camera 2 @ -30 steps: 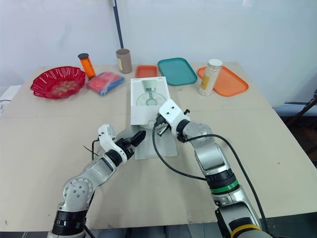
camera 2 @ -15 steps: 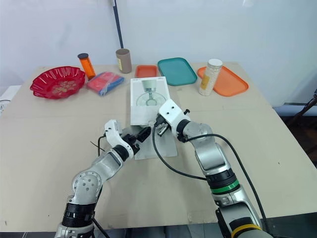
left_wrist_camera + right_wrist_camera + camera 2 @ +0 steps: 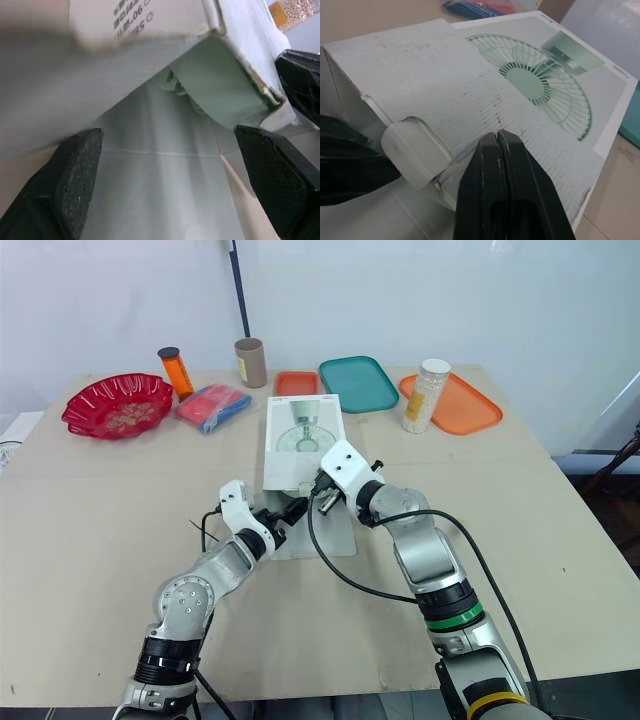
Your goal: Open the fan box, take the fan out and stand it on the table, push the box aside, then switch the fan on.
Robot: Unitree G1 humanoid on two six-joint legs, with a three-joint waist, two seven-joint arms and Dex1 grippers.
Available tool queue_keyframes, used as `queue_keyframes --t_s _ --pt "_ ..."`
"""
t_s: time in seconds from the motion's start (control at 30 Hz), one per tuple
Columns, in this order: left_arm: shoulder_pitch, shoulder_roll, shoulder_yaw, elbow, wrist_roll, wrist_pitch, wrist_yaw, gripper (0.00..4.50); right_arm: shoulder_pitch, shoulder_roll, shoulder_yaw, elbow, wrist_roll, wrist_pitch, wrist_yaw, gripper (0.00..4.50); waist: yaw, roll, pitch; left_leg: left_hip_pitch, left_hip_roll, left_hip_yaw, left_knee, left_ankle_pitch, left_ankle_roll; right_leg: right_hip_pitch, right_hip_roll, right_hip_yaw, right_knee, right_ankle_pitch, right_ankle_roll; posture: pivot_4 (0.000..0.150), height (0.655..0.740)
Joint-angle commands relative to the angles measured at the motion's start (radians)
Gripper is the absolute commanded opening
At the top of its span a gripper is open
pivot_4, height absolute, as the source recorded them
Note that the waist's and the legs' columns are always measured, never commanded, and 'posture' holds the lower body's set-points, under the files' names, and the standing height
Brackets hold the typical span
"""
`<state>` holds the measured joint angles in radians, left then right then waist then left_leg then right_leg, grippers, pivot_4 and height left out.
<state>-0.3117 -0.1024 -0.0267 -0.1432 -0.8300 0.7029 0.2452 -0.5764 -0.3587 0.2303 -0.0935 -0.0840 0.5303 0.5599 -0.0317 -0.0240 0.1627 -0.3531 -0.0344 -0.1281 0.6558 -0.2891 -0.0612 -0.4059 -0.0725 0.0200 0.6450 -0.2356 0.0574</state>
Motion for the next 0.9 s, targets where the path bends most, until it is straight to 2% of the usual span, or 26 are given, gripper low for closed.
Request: queue_keyframes --t_s 0.03,0.5,0.9 --pt "-0.002 -0.064 0.004 0.009 0.028 -0.03 -0.012 4.44 0.019 -0.008 0.021 0.006 -0.004 0.031 0.011 0.0 0.0 0.0 0.0 0.0 0.0 0.0 0.0 0.0 0.0 0.0 0.0 0.0 0.0 0.0 0.0 0.15 0.74" --pt "0.007 -0.102 0.011 0.012 0.042 -0.092 -0.019 4.44 0.015 -0.008 0.022 0.009 -0.005 0.03 0.012 0.0 0.0 0.0 0.0 0.0 0.0 0.0 0.0 0.0 0.0 0.0 0.0 0.0 0.0 0.0 0.0 0.15 0.74" --pt "0.016 -0.122 -0.013 -0.026 -0.028 -0.107 -0.054 4.44 0.016 -0.011 0.029 0.005 -0.006 0.029 0.016 0.0 0.0 0.0 0.0 0.0 0.0 0.0 0.0 0.0 0.0 0.0 0.0 0.0 0.0 0.0 0.0 0.15 0.74"
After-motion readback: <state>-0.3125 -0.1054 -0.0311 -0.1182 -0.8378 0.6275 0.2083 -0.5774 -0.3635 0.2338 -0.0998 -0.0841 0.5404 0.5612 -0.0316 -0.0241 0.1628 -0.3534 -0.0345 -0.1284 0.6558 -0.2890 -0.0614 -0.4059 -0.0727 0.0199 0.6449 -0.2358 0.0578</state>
